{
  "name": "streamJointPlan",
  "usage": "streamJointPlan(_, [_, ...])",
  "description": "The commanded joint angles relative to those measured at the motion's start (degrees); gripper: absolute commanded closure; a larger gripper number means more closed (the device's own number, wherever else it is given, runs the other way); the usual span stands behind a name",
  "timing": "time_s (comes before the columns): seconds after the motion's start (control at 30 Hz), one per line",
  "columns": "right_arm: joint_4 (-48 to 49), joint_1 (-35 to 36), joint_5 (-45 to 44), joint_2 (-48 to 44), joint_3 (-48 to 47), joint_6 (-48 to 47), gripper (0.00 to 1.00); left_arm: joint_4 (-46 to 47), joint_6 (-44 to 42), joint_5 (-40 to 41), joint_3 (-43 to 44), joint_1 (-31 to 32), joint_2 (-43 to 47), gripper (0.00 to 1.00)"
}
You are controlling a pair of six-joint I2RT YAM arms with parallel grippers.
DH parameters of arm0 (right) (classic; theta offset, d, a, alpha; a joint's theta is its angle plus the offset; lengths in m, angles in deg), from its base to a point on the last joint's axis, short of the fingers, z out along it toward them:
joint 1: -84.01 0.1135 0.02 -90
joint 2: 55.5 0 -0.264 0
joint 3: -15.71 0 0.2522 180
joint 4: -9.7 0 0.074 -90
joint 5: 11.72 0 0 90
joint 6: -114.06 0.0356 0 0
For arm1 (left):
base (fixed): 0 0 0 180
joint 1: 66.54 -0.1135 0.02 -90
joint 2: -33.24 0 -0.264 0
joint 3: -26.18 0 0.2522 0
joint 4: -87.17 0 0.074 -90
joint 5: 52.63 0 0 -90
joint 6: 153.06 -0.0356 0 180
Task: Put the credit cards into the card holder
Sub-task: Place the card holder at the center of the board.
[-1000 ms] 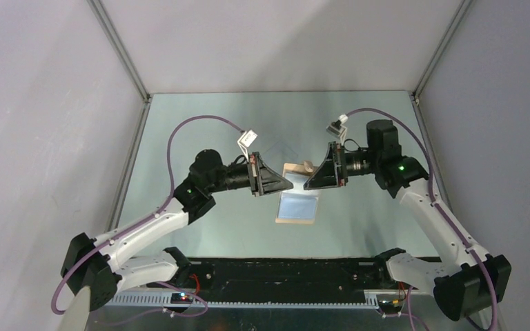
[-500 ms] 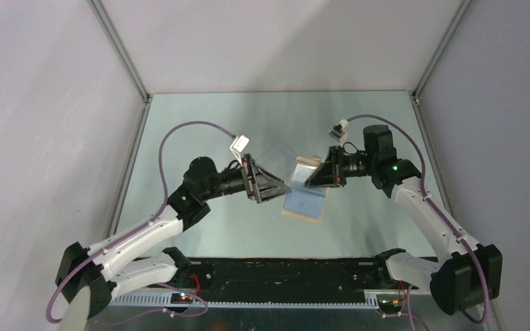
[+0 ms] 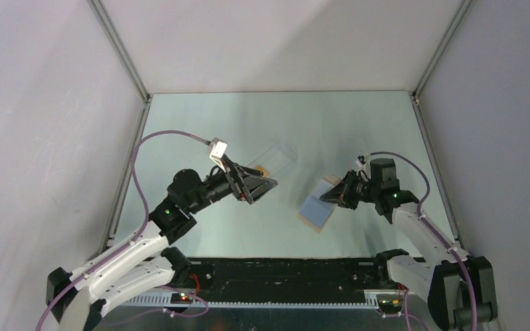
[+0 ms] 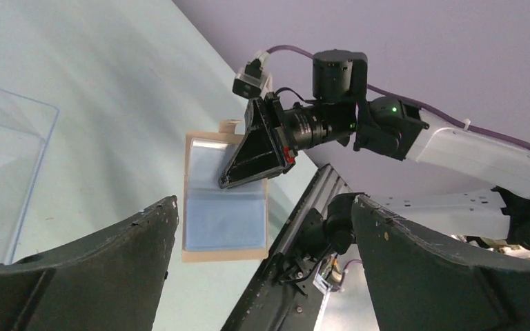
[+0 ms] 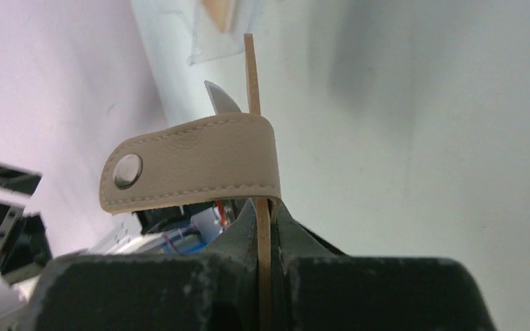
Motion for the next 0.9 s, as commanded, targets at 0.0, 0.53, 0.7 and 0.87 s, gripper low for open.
streamJointPlan(0.0, [9.39,-0.26,-10.99,-1.88,4.62,8.24,1.00,-0.56,-2.09,1.30,0.58,-0.33,-0.60,0.00])
streamJointPlan(0.53, [25.79,3.03,-25.19,-2.67,13.22,20.63,0.97,-0.52,-1.24,-0.55,1.82,-0.31,-2.76,0.00])
streamJointPlan(0.7, [18.75,4.36,-30.02,-5.77,13.22,21.70,0.61,-0.56,-0.53,-0.36,1.71,-0.25,-2.39,0.00])
streamJointPlan(0.87, [11.83,3.77,-29.97,-8.29,13.18,21.97,0.25,-0.49,-0.62,-0.27,1.32,-0.34,-1.80,0.00])
